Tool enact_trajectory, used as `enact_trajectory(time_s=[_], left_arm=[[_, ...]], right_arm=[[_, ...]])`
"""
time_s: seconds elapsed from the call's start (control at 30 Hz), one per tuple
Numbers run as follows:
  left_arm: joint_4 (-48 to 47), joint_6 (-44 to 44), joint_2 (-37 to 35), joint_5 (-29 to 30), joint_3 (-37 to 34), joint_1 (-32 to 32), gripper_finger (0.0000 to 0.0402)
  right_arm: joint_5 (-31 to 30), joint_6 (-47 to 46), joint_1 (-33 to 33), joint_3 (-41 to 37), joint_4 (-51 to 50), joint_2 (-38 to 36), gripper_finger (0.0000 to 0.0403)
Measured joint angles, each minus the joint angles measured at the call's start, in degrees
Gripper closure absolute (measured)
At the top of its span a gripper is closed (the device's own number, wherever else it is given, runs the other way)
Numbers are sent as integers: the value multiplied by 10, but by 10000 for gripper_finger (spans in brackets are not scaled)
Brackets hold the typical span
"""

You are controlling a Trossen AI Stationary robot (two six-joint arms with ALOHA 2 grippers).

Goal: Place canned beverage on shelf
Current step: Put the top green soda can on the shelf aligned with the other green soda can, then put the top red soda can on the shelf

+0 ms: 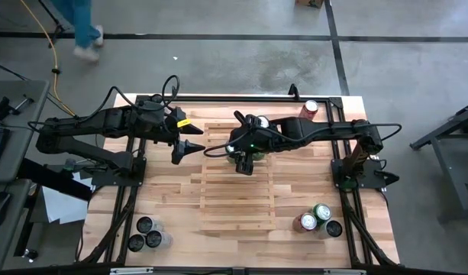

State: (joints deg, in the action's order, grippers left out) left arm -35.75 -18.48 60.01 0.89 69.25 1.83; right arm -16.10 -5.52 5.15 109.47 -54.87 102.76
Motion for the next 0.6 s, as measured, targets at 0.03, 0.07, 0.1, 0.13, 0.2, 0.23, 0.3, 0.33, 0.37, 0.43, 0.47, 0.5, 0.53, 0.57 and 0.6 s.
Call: enact_trajectory(time_s=[0.03, 0.07, 0.1, 0.13, 0.2, 0.23, 0.3, 0.33, 0.37, 0.43, 0.47, 0.5, 0.53, 0.57, 0.6], left_arm=[[0, 0, 0, 0, 0, 0, 108], [0, 0, 0, 0, 0, 0, 108], [0, 0, 0, 0, 0, 0, 108], [0, 0, 0, 0, 0, 0, 108], [0, 0, 0, 0, 0, 0, 108], [0, 0, 0, 0, 0, 0, 108], [0, 0, 0, 0, 0, 0, 108], [0, 0, 0, 0, 0, 0, 108], [0, 0, 0, 0, 0, 0, 108], [0, 0, 0, 0, 0, 0, 108], [0, 0, 0, 0, 0, 0, 108], [0, 0, 0, 0, 0, 0, 108], [0, 0, 0, 0, 0, 0, 108], [0, 1, 0, 0, 0, 0, 108], [0, 2, 0, 0, 0, 0, 108]], right_arm=[[0, 0, 0, 0, -1, 0, 94], [-1, 0, 0, 0, -2, 0, 86], [-2, 0, 0, 0, -3, 0, 77], [-4, 0, 0, 0, -3, 0, 67], [-5, 0, 0, 0, -3, 0, 48], [-6, 0, 0, 0, -3, 0, 39], [-6, 0, 0, 0, -2, 0, 22], [-6, 0, 0, 0, -2, 0, 15], [-6, 0, 0, 0, -2, 0, 9], [-6, 0, 0, 0, -2, 0, 6], [-6, 0, 0, 0, -1, 0, 6], [-6, 0, 0, 0, -1, 0, 7], [-6, 0, 0, 0, -1, -1, 8], [-4, 0, 0, 0, -1, -2, 8], [-3, 3, -1, 0, -1, -5, 8]])
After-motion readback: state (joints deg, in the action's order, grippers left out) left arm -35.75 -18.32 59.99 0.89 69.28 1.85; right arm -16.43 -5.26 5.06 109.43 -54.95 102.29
